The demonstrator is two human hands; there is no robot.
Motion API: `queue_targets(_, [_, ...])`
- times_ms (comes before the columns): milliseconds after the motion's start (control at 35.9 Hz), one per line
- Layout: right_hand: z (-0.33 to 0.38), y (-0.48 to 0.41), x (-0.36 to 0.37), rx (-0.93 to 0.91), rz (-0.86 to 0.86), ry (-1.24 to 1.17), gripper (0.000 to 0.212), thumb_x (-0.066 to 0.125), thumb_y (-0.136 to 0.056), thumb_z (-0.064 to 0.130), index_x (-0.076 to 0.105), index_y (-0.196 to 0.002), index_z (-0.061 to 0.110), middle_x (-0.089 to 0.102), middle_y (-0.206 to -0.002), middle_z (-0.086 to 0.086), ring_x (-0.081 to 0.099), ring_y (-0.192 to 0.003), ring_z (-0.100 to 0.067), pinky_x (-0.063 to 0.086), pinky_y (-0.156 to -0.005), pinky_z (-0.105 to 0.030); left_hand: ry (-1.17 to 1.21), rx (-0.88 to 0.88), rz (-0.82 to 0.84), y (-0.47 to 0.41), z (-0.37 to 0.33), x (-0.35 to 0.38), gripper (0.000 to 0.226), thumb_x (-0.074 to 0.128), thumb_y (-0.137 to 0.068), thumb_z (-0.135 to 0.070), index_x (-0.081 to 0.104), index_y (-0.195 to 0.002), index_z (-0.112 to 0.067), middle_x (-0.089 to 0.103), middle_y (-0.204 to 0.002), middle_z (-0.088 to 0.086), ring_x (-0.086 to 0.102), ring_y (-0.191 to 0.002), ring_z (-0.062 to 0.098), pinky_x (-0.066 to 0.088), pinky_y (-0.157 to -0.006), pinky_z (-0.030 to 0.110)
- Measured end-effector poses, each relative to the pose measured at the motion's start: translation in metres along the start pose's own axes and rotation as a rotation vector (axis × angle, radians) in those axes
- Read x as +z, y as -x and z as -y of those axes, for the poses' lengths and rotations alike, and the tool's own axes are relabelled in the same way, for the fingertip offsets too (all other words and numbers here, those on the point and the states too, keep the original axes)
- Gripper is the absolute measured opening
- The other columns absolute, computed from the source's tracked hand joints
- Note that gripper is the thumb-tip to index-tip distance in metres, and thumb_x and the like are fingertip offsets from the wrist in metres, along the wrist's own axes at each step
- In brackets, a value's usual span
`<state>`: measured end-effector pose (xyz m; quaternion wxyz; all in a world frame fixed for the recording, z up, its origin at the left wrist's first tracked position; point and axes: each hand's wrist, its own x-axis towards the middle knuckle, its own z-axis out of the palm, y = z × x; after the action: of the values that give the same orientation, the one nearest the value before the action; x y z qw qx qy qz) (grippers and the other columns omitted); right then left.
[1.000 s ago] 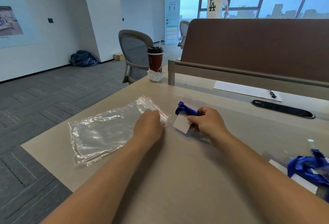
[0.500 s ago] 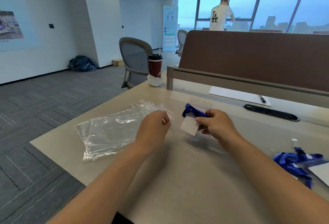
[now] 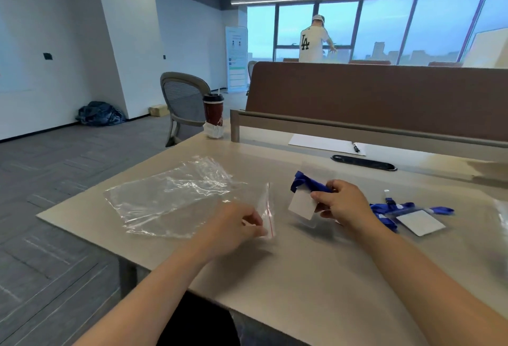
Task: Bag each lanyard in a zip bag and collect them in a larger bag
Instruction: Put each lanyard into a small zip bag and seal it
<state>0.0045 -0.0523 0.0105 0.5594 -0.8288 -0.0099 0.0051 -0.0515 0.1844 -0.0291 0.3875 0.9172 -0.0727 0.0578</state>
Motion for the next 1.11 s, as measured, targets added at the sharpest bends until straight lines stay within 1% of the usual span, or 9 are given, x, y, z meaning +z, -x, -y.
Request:
queue_targets(83, [-0.007,0.008,-0.007,0.012,-0.005,-0.017,0.01,0.067,-0.092,0.016,0.059,-0.097,0.014,0.068,-0.094,-0.009,0.071,-0.083,-0.023,0.059,-0.07,-0.032,-0.056,-0.016,-0.063,-0.001,-0.004,0.006,0.019,0.065,-0.093,-0.033,0.067,-0.079,-0.021,0.064,-0.075,-0.004,0.054,-0.07,0.012,0.042,-0.066,0.028])
queue_targets(167, [-0.011,0.012,-0.011,0.012,-0.012,-0.038,0.016,0.068,-0.091,0.014,0.061,-0.102,0.005,0.07,-0.095,-0.013,0.071,-0.083,-0.025,0.058,-0.067,-0.032,-0.077,-0.06,-0.187,-0.009,-0.014,0.009,0.026,0.062,-0.094,-0.034,0.059,-0.074,-0.019,0.056,-0.068,-0.008,0.051,-0.068,0.014,0.036,-0.059,0.026])
queue_targets(334, [-0.008,0.007,-0.006,0.004,0.009,-0.024,0.017,0.069,-0.09,0.015,0.061,-0.102,0.005,0.07,-0.095,-0.012,0.071,-0.081,-0.023,0.061,-0.069,-0.034,-0.162,-0.22,-0.226,-0.038,-0.032,0.011,0.039,0.063,-0.092,-0.044,0.059,-0.076,-0.008,0.062,-0.07,0.007,0.054,-0.062,0.019,0.042,-0.062,0.032])
queue_targets(445, [-0.003,-0.002,0.0,-0.001,0.013,-0.007,0.015,0.069,-0.091,0.017,0.061,-0.1,0.007,0.07,-0.093,-0.01,0.071,-0.081,-0.022,0.06,-0.067,-0.031,-0.213,-0.288,-0.188,-0.06,-0.03,0.013,0.053,0.067,-0.087,-0.049,0.042,-0.056,-0.015,0.037,-0.049,0.0,0.039,-0.045,0.018,0.029,-0.05,0.03])
queue_targets(640, [0.002,-0.021,0.011,-0.003,0.008,-0.002,0.011,0.07,-0.09,0.017,0.06,-0.088,0.013,0.07,-0.087,-0.01,0.07,-0.074,-0.022,0.061,-0.069,-0.033,-0.129,-0.374,-0.109,-0.082,-0.024,0.014,0.031,0.072,-0.081,-0.024,0.064,-0.066,0.002,0.057,-0.055,0.008,0.053,-0.051,0.022,0.042,-0.053,0.028])
queue_targets(724, [0.004,-0.027,0.016,-0.002,0.018,-0.024,0.009,0.07,-0.089,0.014,0.062,-0.087,0.012,0.07,-0.086,-0.013,0.071,-0.074,-0.024,0.062,-0.07,-0.036,-0.068,-0.385,-0.085,-0.086,-0.017,0.015,0.02,0.064,-0.078,-0.007,0.07,-0.066,0.007,0.068,-0.056,0.014,0.061,-0.047,0.024,0.057,-0.061,0.032])
queue_targets(835, [0.004,-0.033,0.024,0.033,0.026,-0.046,0.013,0.07,-0.086,0.01,0.065,-0.096,0.004,0.071,-0.092,-0.018,0.072,-0.079,-0.031,0.061,-0.075,-0.046,-0.002,-0.392,-0.068,-0.087,-0.015,0.015,0.018,0.054,-0.074,0.007,0.068,-0.062,0.008,0.064,-0.053,0.018,0.061,-0.047,0.027,0.059,-0.06,0.046])
queue_targets(1002, [0.001,-0.036,0.034,0.075,0.034,-0.027,0.014,0.074,-0.083,0.011,0.062,-0.078,0.005,0.07,-0.087,-0.02,0.072,-0.083,-0.037,0.059,-0.078,-0.053,0.147,-0.366,-0.119,-0.084,-0.019,0.016,0.014,0.056,-0.082,0.006,0.067,-0.073,0.01,0.066,-0.061,0.02,0.065,-0.048,0.026,0.059,-0.058,0.037])
queue_targets(1113, [0.002,-0.034,0.034,0.125,0.092,-0.023,0.01,0.073,-0.083,0.006,0.064,-0.082,0.004,0.067,-0.08,-0.014,0.069,-0.068,-0.027,0.062,-0.073,-0.042,0.201,-0.351,-0.113,-0.085,-0.024,0.013,0.013,0.06,-0.085,0.004,0.066,-0.073,0.004,0.065,-0.059,0.016,0.066,-0.049,0.025,0.061,-0.063,0.039])
